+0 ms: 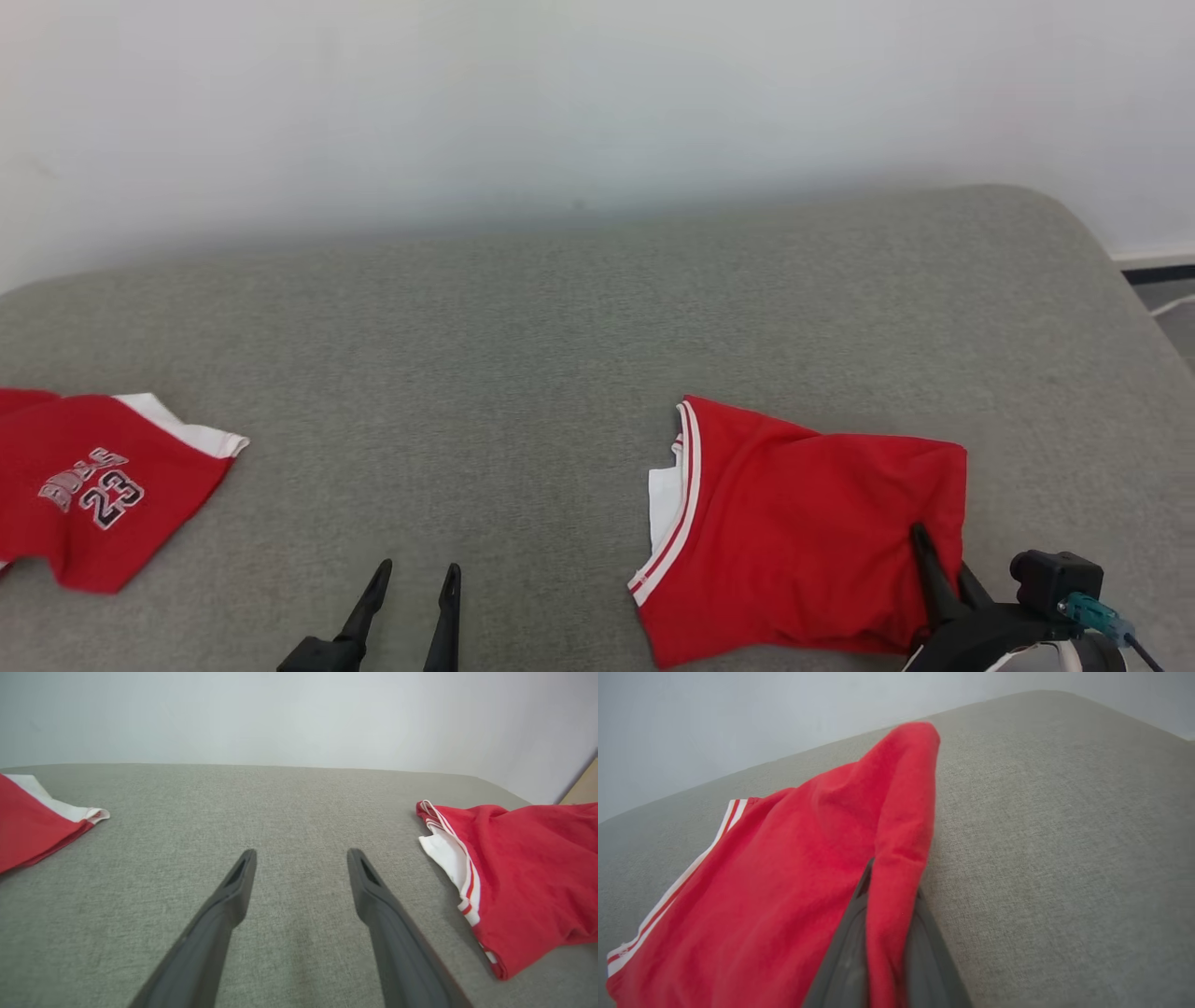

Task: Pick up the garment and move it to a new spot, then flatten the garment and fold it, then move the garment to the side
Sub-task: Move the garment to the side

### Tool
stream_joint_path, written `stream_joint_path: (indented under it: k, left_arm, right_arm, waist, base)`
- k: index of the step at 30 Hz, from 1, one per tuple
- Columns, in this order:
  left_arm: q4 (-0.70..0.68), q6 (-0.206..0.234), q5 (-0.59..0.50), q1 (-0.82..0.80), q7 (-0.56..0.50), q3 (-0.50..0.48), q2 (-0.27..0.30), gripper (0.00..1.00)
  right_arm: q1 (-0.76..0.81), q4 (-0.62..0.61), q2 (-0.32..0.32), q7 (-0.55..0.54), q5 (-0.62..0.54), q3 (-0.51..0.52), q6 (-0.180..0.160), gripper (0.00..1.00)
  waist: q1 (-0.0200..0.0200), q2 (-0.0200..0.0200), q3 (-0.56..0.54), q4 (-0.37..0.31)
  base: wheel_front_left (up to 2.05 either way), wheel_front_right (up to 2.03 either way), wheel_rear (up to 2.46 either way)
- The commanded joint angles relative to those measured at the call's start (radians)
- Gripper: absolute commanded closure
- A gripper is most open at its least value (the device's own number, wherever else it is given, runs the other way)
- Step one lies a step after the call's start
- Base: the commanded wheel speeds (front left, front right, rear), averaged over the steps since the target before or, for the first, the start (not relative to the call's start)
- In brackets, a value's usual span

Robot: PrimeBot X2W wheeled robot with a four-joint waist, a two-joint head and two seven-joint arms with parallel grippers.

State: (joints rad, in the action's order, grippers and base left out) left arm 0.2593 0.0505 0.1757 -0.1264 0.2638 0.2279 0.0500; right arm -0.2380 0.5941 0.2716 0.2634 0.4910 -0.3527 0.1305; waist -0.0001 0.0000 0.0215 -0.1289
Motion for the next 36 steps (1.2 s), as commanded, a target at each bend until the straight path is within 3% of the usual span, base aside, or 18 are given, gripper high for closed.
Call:
stream_joint_path:
  k: [1, 10, 17, 25, 36]
  left_arm:
    - [-0.009, 0.005, -0.017, -0.005, 0.001, -0.002, 0.001, 0.00]
    - [-0.062, 0.002, -0.088, -0.048, 0.001, 0.014, 0.001, 0.00]
    - [-0.091, -0.012, -0.118, -0.091, 0.001, 0.039, 0.002, 0.00]
    - [-0.179, -0.024, -0.176, -0.153, 0.001, 0.087, 0.003, 0.00]
    - [-0.191, -0.014, -0.202, -0.214, 0.001, 0.130, 0.026, 0.00]
  right_arm:
    - [-0.013, -0.002, -0.006, 0.001, 0.001, -0.007, 0.000, 1.00]
    - [-0.041, -0.014, -0.025, 0.000, 0.003, -0.056, 0.000, 1.00]
    - [-0.058, -0.020, -0.033, 0.001, 0.012, -0.053, 0.000, 1.00]
    - [-0.201, -0.016, 0.010, 0.001, -0.047, -0.033, 0.000, 1.00]
    - [-0.509, 0.167, 0.130, 0.001, -0.194, 0.198, 0.000, 1.00]
  waist:
    - [0.0001, 0.0000, 0.018, -0.104]
    - [0.0001, 0.0000, 0.079, -0.249]
    - [0.0001, 0.0000, 0.122, -0.282]
    - [0.0001, 0.0000, 0.210, -0.219]
    - [0.0001, 0.0000, 0.363, -0.068]
  base:
    - [0.00, 0.00, 0.00]
    - [0.00, 0.00, 0.00]
    - [0.00, 0.00, 0.00]
    - [0.00, 0.00, 0.00]
    - [0.00, 0.00, 0.00]
